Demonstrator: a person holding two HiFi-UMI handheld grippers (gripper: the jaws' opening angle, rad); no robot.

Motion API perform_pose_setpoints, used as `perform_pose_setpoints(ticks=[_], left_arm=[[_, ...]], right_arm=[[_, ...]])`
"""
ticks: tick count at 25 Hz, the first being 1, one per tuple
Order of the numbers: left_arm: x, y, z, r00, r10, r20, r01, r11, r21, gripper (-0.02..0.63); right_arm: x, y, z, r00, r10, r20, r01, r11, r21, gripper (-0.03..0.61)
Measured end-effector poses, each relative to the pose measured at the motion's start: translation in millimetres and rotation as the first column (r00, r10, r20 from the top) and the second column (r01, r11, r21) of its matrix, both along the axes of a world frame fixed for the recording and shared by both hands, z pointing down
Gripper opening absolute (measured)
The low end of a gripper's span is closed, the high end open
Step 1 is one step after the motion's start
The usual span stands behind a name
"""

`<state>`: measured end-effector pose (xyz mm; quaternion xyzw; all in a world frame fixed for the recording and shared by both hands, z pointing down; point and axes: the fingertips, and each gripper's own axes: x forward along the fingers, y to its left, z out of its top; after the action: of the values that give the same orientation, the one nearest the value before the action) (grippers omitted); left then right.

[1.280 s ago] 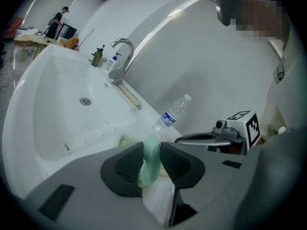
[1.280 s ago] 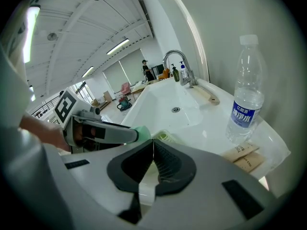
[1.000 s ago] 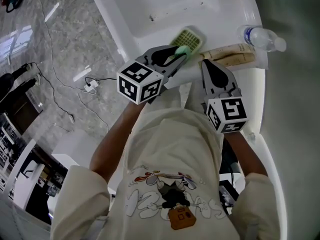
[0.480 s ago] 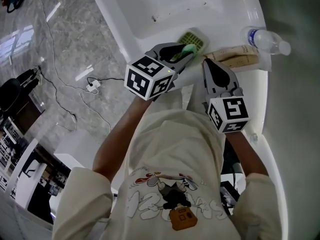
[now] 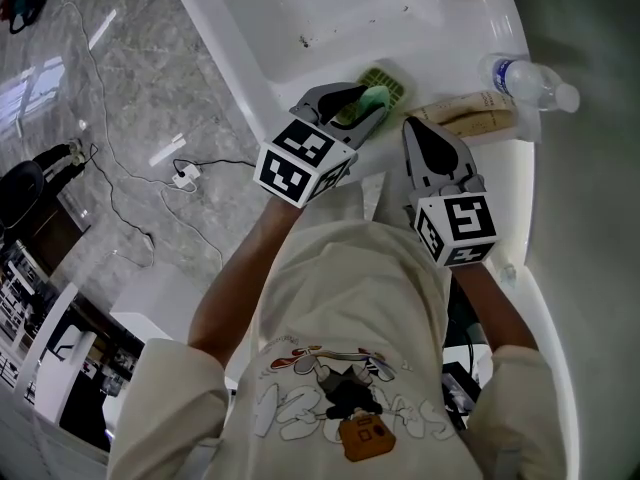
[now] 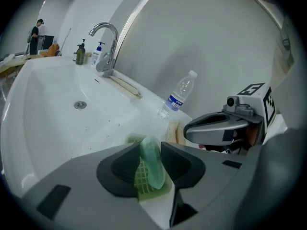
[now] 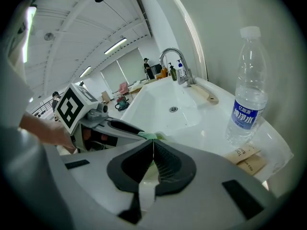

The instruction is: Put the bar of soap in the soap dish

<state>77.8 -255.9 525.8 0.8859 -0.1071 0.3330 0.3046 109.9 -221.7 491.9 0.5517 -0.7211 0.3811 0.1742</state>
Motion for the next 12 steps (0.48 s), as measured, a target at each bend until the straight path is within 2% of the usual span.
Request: perform_pose_setpoints(ticks=[5, 12], left_arm=[[-6.4, -7.9, -2.8, 1.000, -0.017, 0.011, 0.017, 0.999, 0.033, 0.127], [-13.8, -16.1, -16.6, 0.998, -0.056, -0.019, 0.056, 0.997, 0.043, 0.127]], right_arm=[[-1.5, -3.2, -1.5, 1.000, -0.007, -0.002, 0.007, 1.000, -0.001, 0.008], [-7.2, -5.9, -5.4, 1.000, -0.023, -0.003, 0.023, 1.000, 0.007, 0.008]])
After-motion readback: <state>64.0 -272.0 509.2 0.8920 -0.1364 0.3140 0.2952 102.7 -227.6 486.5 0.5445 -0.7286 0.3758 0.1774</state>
